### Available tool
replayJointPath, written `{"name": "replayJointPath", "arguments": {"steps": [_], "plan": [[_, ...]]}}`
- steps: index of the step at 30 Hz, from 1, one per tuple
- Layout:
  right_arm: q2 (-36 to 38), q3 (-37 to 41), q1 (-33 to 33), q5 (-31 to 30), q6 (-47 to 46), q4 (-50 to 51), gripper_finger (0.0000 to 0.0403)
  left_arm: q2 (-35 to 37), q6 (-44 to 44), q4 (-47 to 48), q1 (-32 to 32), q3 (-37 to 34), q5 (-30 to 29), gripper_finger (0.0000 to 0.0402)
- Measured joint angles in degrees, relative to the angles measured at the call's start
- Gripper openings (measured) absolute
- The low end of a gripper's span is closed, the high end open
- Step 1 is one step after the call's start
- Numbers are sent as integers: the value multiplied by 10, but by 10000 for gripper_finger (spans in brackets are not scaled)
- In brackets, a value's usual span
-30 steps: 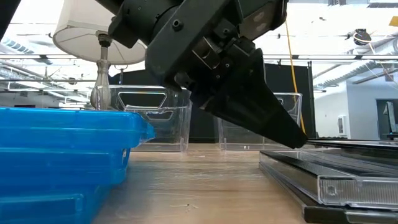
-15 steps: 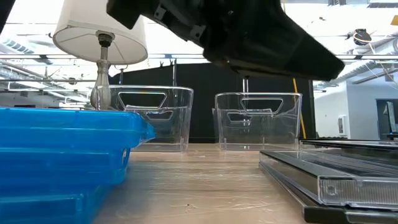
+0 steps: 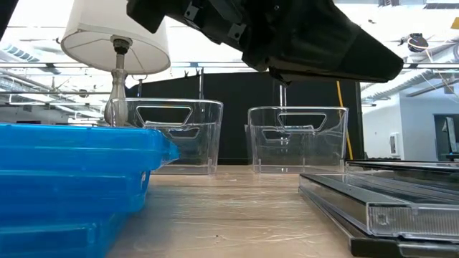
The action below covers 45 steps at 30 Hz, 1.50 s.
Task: Pick & place jewel cases by type
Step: Put the black CD case into the right transparent bin
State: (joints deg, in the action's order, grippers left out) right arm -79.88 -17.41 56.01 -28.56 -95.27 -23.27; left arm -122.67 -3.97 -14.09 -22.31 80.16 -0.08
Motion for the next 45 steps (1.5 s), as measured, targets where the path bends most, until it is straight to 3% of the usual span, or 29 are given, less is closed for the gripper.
{"name": "replayJointPath", "arguments": {"steps": [35,45], "plan": [[0,0,0,-18,10,3,208,-57,2,-27,21,0,2,3],[-92,-21,-1,-17,16,-58,208,-58,2,-27,25,0,0,7]]}}
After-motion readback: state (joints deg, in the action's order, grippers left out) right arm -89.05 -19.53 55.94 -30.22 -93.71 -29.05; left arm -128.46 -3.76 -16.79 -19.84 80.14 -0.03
